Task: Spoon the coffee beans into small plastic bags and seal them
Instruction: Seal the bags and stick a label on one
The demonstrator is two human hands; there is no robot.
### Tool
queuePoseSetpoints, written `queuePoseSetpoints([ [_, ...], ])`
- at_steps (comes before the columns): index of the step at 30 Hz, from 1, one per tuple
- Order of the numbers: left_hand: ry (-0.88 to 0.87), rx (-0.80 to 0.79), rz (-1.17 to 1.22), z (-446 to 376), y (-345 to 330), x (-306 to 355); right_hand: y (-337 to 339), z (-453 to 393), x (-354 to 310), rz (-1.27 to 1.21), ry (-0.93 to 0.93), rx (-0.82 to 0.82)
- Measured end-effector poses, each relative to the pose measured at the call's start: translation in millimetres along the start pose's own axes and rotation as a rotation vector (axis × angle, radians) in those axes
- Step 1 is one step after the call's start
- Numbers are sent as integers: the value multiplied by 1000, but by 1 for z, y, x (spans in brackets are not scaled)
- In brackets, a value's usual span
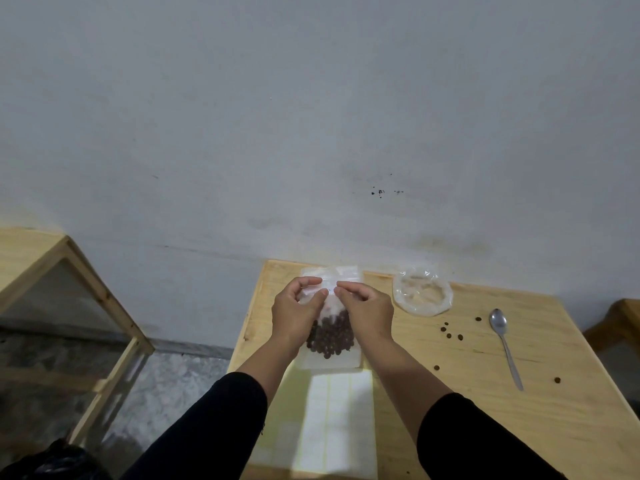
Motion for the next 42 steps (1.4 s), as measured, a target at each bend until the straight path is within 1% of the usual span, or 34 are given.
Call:
queuePoseSetpoints([
  [2,3,-47,-9,-2,-2,-3,2,-4,3,-19,-27,8],
  [5,-5,-106,-30,-3,-9,-1,1,-6,2,-4,-14,3],
  [10,0,-41,-35,-3,-5,3,-4,-4,0,37,34,-22],
  [15,-11,-90,-76,-3,-10,5,-5,-5,6,35,13,2],
  [22,6,-11,-75,-7,-12,-2,-4,-5,9,29,13,0],
  [27,34,99,-41,-18,-5,-8,-7,-5,24,44,45,-119],
  [30,58,91,-38,-21,-12,-17,-3,-11,34,63,28,-112],
  [34,75,5,-109,-22,-30,-35,12,-30,48,81,-22,-61],
  [36,67,-10,-166,-23,-37,-42,17,-42,52,97,-28,-55],
  [42,80,125,-279,-33,-34,-57,4,-70,72,122,-85,-116],
])
Point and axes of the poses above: each hand's wrist, its own z-axis away from the middle knuckle, its own y-axis out of the back of the hand, x = y × z, the point moved 10 cm from there along -z, towards the middle knuckle, and after that the axes turned 10 degrees about z, right-handed, at the moved point
